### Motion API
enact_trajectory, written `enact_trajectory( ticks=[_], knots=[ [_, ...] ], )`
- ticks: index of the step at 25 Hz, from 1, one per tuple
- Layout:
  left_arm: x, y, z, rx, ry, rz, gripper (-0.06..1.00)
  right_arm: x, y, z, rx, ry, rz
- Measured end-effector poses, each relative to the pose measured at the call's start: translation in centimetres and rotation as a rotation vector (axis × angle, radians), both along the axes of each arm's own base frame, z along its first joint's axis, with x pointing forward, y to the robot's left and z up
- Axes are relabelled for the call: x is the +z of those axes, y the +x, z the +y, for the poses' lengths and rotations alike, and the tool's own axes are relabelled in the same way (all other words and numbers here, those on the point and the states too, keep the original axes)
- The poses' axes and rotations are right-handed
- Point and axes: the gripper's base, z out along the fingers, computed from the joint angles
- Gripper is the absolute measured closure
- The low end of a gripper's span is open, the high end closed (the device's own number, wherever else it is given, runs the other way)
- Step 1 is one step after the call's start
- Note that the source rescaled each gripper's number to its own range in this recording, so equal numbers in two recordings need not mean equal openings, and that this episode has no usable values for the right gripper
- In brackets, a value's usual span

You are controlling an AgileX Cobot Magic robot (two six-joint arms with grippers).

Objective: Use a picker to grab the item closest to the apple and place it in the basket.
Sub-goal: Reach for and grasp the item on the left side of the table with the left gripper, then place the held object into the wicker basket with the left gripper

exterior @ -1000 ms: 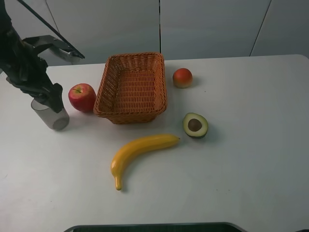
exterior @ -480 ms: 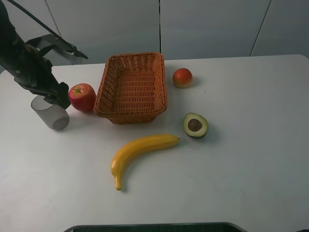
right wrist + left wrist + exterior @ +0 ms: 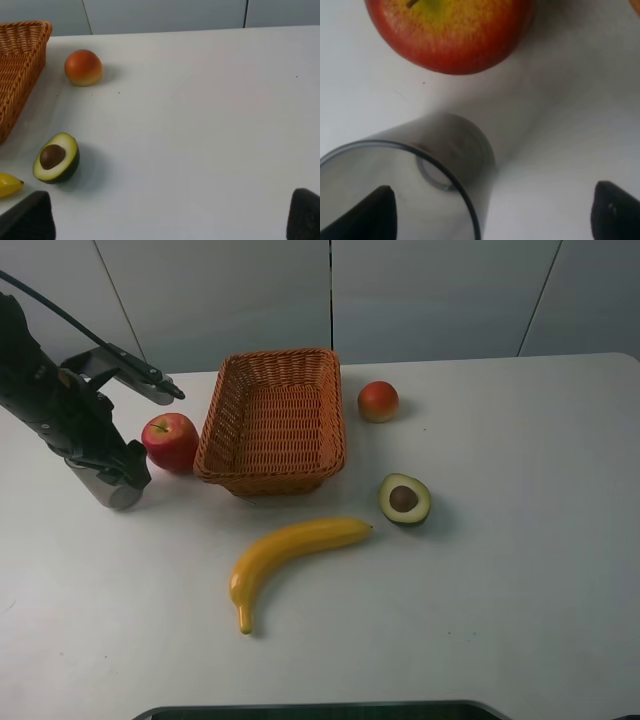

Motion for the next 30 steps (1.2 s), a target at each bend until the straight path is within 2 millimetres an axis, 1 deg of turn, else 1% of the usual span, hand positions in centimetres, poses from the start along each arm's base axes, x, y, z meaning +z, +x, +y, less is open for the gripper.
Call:
enact_trajectory(
  ticks=[6,8,11,12,14,15,17,18,19,20,30],
  knots=[
    [-2.4,0.3,-0.1,0.002,0.011,0.057,-0.05,0.0,0.0,0.0,0.0,0.0,0.0],
    [-2.7,0.4,-0.1,0.0,0.014,0.065,-0.05,0.0,0.0,0.0,0.0,0.0,0.0],
    [-2.8,0.4,-0.1,0.0,0.014,0.064,-0.04,0.0,0.0,0.0,0.0,0.0,0.0],
    [-2.8,0.4,-0.1,0.0,0.014,0.064,0.0,0.0,0.0,0.0,0.0,0.0,0.0],
    [-2.8,0.4,-0.1,0.0,0.014,0.064,0.19,0.0,0.0,0.0,0.0,0.0,0.0],
    [-2.8,0.4,-0.1,0.0,0.014,0.064,0.35,0.0,0.0,0.0,0.0,0.0,0.0],
    [-2.8,0.4,-0.1,-0.001,0.015,0.064,0.77,0.0,0.0,0.0,0.0,0.0,0.0],
    [-2.8,0.4,-0.1,-0.001,0.015,0.065,0.87,0.0,0.0,0.0,0.0,0.0,0.0],
    [-2.8,0.3,-0.1,-0.001,0.016,0.067,0.92,0.0,0.0,0.0,0.0,0.0,0.0],
    [-2.8,0.3,-0.1,-0.002,0.017,0.067,0.94,0.0,0.0,0.0,0.0,0.0,0.0],
    [-2.7,0.4,-0.1,-0.003,0.014,0.057,0.94,0.0,0.0,0.0,0.0,0.0,0.0]
  ],
)
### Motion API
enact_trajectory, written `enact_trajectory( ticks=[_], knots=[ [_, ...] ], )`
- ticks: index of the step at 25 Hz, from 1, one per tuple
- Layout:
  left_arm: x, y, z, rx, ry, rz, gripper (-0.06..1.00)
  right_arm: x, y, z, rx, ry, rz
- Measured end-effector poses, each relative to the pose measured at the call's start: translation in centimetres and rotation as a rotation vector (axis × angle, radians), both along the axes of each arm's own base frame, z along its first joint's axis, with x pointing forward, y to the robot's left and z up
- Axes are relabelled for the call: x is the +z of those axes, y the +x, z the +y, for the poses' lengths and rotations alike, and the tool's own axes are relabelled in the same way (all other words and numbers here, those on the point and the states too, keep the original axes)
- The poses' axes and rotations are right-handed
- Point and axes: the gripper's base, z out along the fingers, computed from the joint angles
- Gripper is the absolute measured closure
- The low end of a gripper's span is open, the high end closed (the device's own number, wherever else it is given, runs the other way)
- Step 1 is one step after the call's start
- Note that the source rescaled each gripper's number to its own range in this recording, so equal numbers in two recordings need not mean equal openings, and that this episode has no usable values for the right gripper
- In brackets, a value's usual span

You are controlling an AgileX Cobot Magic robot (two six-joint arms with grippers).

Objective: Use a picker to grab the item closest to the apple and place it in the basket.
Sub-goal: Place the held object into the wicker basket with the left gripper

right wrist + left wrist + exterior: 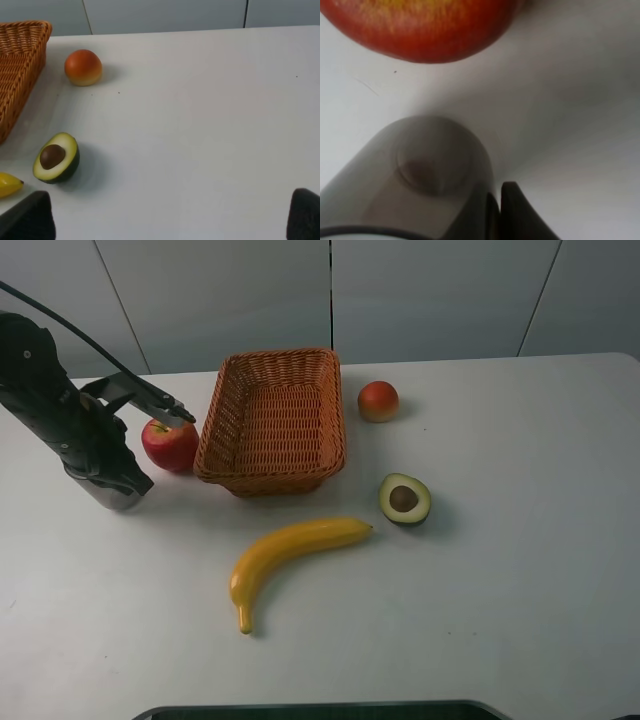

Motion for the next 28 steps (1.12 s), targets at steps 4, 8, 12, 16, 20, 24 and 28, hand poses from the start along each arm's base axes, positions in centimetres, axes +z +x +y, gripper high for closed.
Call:
enact_trajectory(
  ticks=[4,8,12,16,20,24,28],
  knots=[
    [0.0,0.0,0.0,0.0,-0.001,-0.002,0.94,0.0,0.0,0.0,0.0,0.0,0.0],
    [0.0,0.0,0.0,0.0,-0.001,-0.004,0.94,0.0,0.0,0.0,0.0,0.0,0.0],
    [0.0,-0.1,0.0,0.001,0.005,0.015,0.94,0.0,0.0,0.0,0.0,0.0,0.0],
    [1.2,-0.1,0.0,0.018,0.011,0.058,0.94,0.0,0.0,0.0,0.0,0.0,0.0],
    [4.7,-0.2,-0.1,0.04,-0.017,0.017,0.94,0.0,0.0,0.0,0.0,0.0,0.0],
    [8.2,-0.5,-0.7,0.094,-0.115,-0.01,0.94,0.0,0.0,0.0,0.0,0.0,0.0],
    [10.7,-0.7,-2.4,0.069,-0.16,0.007,0.94,0.0,0.0,0.0,0.0,0.0,0.0]
  ],
)
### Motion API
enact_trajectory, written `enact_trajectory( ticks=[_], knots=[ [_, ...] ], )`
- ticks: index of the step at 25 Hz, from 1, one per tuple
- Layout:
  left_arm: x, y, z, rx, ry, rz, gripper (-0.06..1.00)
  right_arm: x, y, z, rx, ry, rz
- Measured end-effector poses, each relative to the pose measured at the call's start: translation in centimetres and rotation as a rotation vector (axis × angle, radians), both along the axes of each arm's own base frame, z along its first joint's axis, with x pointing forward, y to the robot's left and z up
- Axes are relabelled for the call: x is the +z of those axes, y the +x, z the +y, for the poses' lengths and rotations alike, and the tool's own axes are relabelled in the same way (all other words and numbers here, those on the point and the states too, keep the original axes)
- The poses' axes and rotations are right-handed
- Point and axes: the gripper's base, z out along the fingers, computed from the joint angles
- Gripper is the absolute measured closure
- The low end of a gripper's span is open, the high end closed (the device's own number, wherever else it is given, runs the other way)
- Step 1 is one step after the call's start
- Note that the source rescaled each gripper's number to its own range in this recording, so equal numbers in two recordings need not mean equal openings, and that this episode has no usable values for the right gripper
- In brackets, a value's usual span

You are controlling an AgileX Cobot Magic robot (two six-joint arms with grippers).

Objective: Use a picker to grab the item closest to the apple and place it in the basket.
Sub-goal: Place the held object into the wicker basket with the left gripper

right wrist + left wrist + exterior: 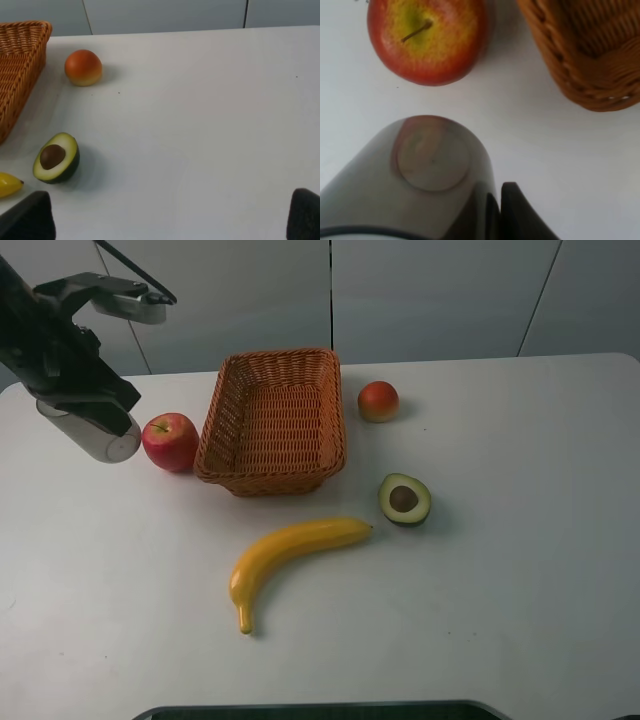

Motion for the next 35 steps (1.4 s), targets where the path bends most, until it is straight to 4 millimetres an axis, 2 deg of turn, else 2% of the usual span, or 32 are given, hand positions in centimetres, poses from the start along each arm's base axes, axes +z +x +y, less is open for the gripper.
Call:
enact_trajectory(
  ticks=[4,9,12,17,21,25,30,32,35],
  knots=[
    [1.9,-0.1,-2.9,-0.072,0.0,-0.04,0.94,0.0,0.0,0.0,0.0,0.0,0.0],
    [3.9,-0.4,-7.4,-0.21,0.028,-0.139,0.94,0.0,0.0,0.0,0.0,0.0,0.0],
    [3.6,0.0,-10.4,-0.281,0.032,-0.152,0.94,0.0,0.0,0.0,0.0,0.0,0.0],
    [1.1,2.3,-14.3,-0.331,0.041,-0.123,0.94,0.0,0.0,0.0,0.0,0.0,0.0],
    [-2.0,4.0,-15.5,-0.339,0.064,-0.097,0.94,0.0,0.0,0.0,0.0,0.0,0.0],
    [-4.7,5.0,-16.1,-0.347,0.081,-0.088,0.94,0.0,0.0,0.0,0.0,0.0,0.0],
    [-5.7,5.3,-16.5,-0.351,0.079,-0.097,0.93,0.0,0.0,0.0,0.0,0.0,0.0],
    [-5.9,5.4,-16.5,-0.351,0.077,-0.1,0.89,0.0,0.0,0.0,0.0,0.0,0.0],
    [-5.8,5.5,-16.6,-0.351,0.073,-0.108,0.7,0.0,0.0,0.0,0.0,0.0,0.0]
  ],
)
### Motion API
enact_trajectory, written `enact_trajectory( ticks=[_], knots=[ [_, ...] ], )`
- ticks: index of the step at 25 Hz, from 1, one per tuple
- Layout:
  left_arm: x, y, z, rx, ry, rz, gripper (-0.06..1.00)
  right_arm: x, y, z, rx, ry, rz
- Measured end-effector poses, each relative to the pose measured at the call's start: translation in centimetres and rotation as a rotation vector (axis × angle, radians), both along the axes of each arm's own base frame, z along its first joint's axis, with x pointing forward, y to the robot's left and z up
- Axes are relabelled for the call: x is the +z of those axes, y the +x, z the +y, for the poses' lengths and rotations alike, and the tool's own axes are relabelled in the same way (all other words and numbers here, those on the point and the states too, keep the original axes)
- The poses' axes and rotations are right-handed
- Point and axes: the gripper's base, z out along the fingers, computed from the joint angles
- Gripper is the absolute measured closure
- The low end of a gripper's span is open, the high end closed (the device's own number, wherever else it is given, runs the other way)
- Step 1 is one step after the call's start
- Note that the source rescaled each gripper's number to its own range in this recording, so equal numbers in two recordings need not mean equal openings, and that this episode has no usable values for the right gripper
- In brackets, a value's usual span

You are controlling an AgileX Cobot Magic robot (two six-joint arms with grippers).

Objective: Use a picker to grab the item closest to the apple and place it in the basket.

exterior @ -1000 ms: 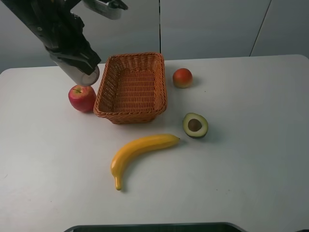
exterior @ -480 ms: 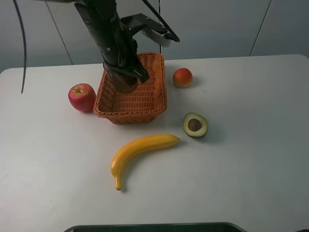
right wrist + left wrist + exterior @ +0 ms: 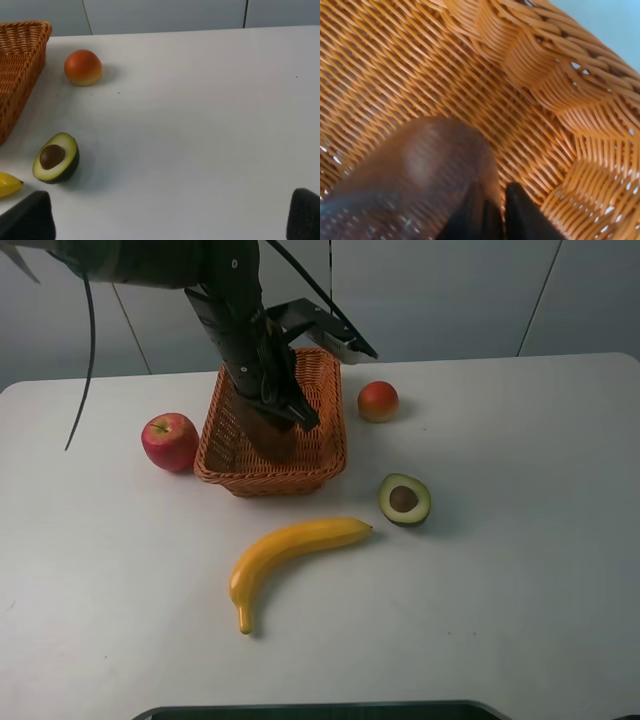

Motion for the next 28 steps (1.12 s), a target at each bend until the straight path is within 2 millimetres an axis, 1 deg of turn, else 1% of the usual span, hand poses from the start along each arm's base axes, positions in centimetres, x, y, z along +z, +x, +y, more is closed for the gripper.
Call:
enact_trajectory(
  ticks=[1,2,4,5,6,8,9,11,14,17,21,24,27,28],
  knots=[
    [0.0,0.0,0.0,0.0,-0.001,-0.002,0.63,0.0,0.0,0.0,0.0,0.0,0.0],
    [0.0,0.0,0.0,0.002,-0.003,-0.003,0.51,0.0,0.0,0.0,0.0,0.0,0.0],
    [0.0,0.0,0.0,0.001,-0.003,-0.003,0.34,0.0,0.0,0.0,0.0,0.0,0.0],
    [0.0,0.0,0.0,0.001,-0.003,-0.003,0.23,0.0,0.0,0.0,0.0,0.0,0.0],
    [0.0,0.0,0.0,0.001,-0.003,-0.003,0.14,0.0,0.0,0.0,0.0,0.0,0.0],
    [0.3,0.1,-0.1,0.002,-0.004,-0.005,0.01,0.0,0.0,0.0,0.0,0.0,0.0],
    [0.6,0.2,-0.2,0.002,-0.005,-0.007,-0.03,0.0,0.0,0.0,0.0,0.0,0.0],
    [1.3,0.4,-0.3,0.004,-0.003,-0.005,-0.05,0.0,0.0,0.0,0.0,0.0,0.0],
    [2.7,0.6,-0.4,0.011,0.006,0.01,-0.05,0.0,0.0,0.0,0.0,0.0,0.0],
    [3.8,0.6,-0.4,0.054,0.01,0.035,-0.05,0.0,0.0,0.0,0.0,0.0,0.0],
    [4.1,0.4,0.1,0.072,0.061,0.06,-0.05,0.0,0.0,0.0,0.0,0.0,0.0],
    [4.1,0.8,1.1,0.117,0.082,0.083,-0.05,0.0,0.0,0.0,0.0,0.0,0.0],
    [5.5,1.9,3.7,0.219,0.041,0.075,-0.05,0.0,0.0,0.0,0.0,0.0,0.0],
    [6.3,2.4,5.0,0.258,0.019,0.068,-0.05,0.0,0.0,0.0,0.001,-0.002,0.0]
  ],
)
